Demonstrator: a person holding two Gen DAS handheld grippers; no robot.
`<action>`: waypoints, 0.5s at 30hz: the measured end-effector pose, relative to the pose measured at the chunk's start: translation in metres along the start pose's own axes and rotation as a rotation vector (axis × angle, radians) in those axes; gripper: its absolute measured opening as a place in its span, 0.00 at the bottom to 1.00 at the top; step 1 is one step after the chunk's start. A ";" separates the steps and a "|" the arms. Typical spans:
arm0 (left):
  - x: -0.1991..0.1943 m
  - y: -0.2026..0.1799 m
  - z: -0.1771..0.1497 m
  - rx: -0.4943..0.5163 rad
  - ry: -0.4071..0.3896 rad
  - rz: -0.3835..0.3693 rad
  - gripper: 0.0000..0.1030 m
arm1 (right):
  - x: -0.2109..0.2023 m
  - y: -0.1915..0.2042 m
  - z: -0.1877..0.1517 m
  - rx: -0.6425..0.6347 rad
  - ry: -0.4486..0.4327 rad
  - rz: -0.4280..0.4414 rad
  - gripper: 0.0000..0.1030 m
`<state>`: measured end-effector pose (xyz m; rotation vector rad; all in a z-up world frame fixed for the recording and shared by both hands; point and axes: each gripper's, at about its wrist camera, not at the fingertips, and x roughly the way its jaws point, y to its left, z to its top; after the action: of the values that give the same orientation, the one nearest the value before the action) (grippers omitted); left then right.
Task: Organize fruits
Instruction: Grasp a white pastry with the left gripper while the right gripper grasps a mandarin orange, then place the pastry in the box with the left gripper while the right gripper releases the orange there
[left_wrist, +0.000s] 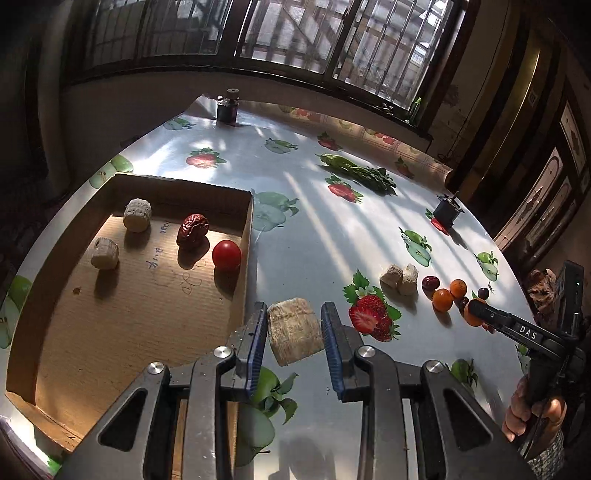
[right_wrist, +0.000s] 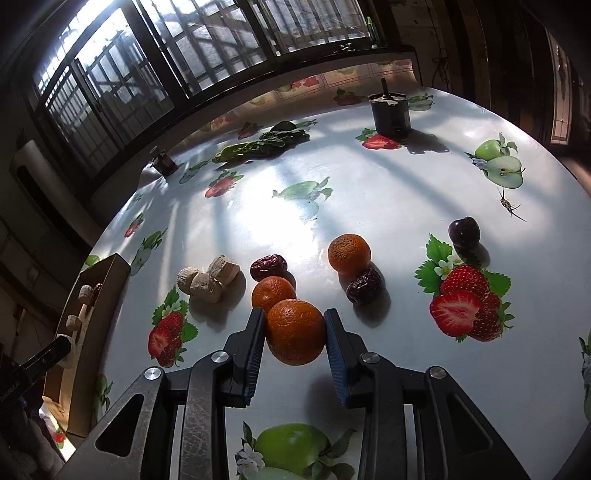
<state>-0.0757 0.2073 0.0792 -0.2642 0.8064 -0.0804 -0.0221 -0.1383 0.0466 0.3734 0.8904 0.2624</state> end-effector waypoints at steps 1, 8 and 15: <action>-0.004 0.013 0.004 -0.012 -0.008 0.017 0.28 | -0.005 0.013 0.002 -0.019 0.002 0.020 0.34; -0.007 0.093 0.033 -0.060 0.015 0.171 0.28 | 0.003 0.133 0.010 -0.208 0.056 0.165 0.34; 0.029 0.149 0.039 -0.173 0.143 0.181 0.28 | 0.074 0.254 -0.016 -0.406 0.163 0.226 0.34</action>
<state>-0.0316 0.3542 0.0455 -0.3504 0.9780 0.1424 -0.0068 0.1220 0.0922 0.0740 0.9301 0.6774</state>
